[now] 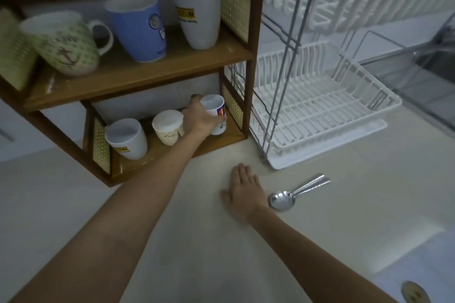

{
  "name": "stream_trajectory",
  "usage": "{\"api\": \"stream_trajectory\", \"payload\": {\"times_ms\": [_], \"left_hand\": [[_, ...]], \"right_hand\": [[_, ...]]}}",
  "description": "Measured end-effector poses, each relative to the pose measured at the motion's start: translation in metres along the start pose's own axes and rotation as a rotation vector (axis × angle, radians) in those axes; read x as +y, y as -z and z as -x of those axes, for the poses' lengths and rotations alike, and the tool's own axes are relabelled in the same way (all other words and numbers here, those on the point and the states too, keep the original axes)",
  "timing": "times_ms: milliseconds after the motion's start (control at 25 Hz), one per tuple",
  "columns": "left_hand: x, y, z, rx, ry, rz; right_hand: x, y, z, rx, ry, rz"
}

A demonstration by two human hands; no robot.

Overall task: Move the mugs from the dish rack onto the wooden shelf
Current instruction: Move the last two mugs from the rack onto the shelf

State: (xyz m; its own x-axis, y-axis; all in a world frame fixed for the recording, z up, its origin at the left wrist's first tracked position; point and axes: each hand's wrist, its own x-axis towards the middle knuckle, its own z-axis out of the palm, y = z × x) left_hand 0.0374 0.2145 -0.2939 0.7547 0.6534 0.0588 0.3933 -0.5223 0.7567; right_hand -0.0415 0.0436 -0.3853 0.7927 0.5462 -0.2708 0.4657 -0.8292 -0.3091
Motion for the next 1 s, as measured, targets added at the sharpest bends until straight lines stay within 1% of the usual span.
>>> {"api": "stream_trajectory", "payload": {"times_ms": [80, 160, 440, 680, 760, 880, 1000], "left_hand": [[-0.005, -0.015, -0.003, 0.027, 0.003, -0.032], [-0.009, -0.026, -0.008, 0.043, 0.007, -0.028], [-0.023, -0.05, -0.027, 0.05, -0.019, -0.026], [-0.022, -0.048, -0.028, -0.024, -0.053, -0.069], [-0.021, -0.042, -0.018, -0.02, -0.064, -0.088], [-0.023, -0.024, 0.007, 0.034, -0.156, -0.152], [-0.021, 0.012, 0.038, 0.019, -0.302, -0.144]], "right_hand": [[0.003, -0.01, -0.001, -0.041, 0.018, 0.101], [0.004, -0.016, -0.001, -0.03, 0.006, 0.139], [0.005, -0.035, 0.004, 0.167, -0.004, 0.083], [0.006, -0.036, 0.005, 0.187, 0.006, 0.078], [0.005, -0.036, 0.005, 0.179, 0.001, 0.063], [0.004, -0.034, 0.005, 0.147, -0.006, 0.068], [-0.005, -0.019, 0.005, 0.07, -0.038, 0.072]]}}
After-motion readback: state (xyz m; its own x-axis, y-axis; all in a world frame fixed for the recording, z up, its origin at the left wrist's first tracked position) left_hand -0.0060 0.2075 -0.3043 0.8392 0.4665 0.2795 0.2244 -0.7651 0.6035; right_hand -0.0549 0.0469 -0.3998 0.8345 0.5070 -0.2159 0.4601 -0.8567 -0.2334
